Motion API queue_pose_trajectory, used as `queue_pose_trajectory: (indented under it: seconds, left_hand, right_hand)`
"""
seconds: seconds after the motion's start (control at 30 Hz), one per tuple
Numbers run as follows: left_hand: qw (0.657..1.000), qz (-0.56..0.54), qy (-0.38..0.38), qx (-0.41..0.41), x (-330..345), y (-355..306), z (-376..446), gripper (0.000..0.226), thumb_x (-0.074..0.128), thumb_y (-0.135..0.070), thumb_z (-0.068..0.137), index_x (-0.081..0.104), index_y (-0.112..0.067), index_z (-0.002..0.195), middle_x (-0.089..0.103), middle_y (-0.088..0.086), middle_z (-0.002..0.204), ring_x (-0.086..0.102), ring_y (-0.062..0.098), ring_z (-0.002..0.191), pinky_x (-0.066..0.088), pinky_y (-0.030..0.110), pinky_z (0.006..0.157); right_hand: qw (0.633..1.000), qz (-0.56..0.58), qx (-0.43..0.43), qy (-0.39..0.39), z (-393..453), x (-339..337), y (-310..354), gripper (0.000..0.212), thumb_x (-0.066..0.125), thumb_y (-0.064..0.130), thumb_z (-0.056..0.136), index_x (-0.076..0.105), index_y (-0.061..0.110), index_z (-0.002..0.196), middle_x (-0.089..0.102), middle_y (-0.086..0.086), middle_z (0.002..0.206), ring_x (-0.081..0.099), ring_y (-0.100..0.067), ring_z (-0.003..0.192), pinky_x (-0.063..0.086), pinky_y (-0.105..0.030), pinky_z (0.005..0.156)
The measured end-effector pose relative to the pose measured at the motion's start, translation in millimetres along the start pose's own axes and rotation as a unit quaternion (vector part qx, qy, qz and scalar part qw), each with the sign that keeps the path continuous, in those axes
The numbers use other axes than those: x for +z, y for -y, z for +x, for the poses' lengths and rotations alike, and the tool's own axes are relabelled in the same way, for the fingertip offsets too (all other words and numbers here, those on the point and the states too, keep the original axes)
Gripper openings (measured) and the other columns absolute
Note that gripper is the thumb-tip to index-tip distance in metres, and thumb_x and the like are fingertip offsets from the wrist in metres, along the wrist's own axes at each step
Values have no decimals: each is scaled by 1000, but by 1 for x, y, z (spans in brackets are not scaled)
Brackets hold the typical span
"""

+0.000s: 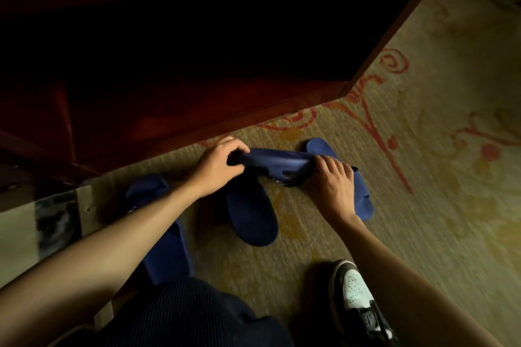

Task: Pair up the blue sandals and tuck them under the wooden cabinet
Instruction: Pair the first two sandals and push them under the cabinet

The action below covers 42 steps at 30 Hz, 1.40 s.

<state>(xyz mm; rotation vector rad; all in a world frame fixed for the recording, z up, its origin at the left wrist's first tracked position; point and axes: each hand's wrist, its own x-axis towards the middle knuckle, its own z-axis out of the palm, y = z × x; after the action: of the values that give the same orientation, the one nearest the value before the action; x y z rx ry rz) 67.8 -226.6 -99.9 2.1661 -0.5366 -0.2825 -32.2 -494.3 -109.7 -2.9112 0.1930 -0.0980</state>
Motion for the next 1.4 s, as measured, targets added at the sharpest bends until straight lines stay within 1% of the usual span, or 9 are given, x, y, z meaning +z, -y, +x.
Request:
queue_pose_trajectory:
  seconds: [0.13,0.27,0.37,0.57,0.77,0.83,1.07,1.23,1.4]
  left_hand:
    - [986,-97,-125,-45,-33,-12,15,24,77,-9,77,66,-21,95,70,1,93,69,18,88,57,41,83]
    - [971,-107,-208,-53,-72,-16,11,22,78,-5,78,66,-12,95,70,3,90,68,17,85,56,31,77]
    - [957,-109,-254,-91,-98,-1,-1,23,79,-9,79,67,-15,98,71,3,95,70,16,88,57,28,78]
    - [950,-99,-227,-189,-111,46,-50,40,82,-8,77,67,-10,113,67,6,109,67,19,97,56,34,85]
    - [946,-99,-214,-223,-75,65,-95,29,74,3,81,69,3,110,71,17,95,62,10,72,50,23,71]
    - [944,-90,-212,-235,-62,70,-103,26,69,6,83,70,2,109,73,20,98,63,11,73,51,27,75]
    - [934,-62,-215,-278,-24,73,-148,22,65,1,85,75,-8,103,77,13,98,71,24,92,56,42,86]
    - [929,-67,-268,-245,-14,58,-173,3,76,-17,83,74,-17,84,75,-3,77,71,9,74,57,33,71]
    - [896,-130,-245,-346,16,66,-197,47,66,-58,74,69,-11,70,69,2,58,68,18,58,55,44,59]
  right_hand:
    - [1000,5,-2,-22,18,-13,21,53,73,28,83,58,9,130,68,-11,116,61,-35,106,45,-48,91]
    - [996,79,-16,-37,29,-22,64,31,58,20,93,63,10,122,70,-12,107,62,-37,96,48,-43,79]
    - [992,127,-24,5,29,-26,100,18,56,28,96,66,16,105,71,-8,97,64,-31,87,39,-34,65]
    - [933,308,134,128,9,-3,157,35,52,36,99,60,17,71,72,-11,82,66,-34,84,40,-34,65]
    - [927,295,142,181,-23,21,181,34,50,34,100,72,12,87,74,-14,91,67,-34,89,48,-41,74]
    - [931,273,148,192,-32,28,185,34,50,36,99,72,11,89,74,-15,91,67,-36,88,47,-40,72]
    - [938,198,153,240,-68,42,194,31,45,31,102,69,10,103,72,-15,102,67,-36,93,40,-33,69]
    - [949,140,141,247,-72,46,198,40,41,36,104,66,6,110,70,-20,110,65,-42,103,39,-35,71]
    - [961,100,119,229,-70,47,194,34,46,35,102,65,8,103,71,-16,103,66,-39,96,45,-37,71]
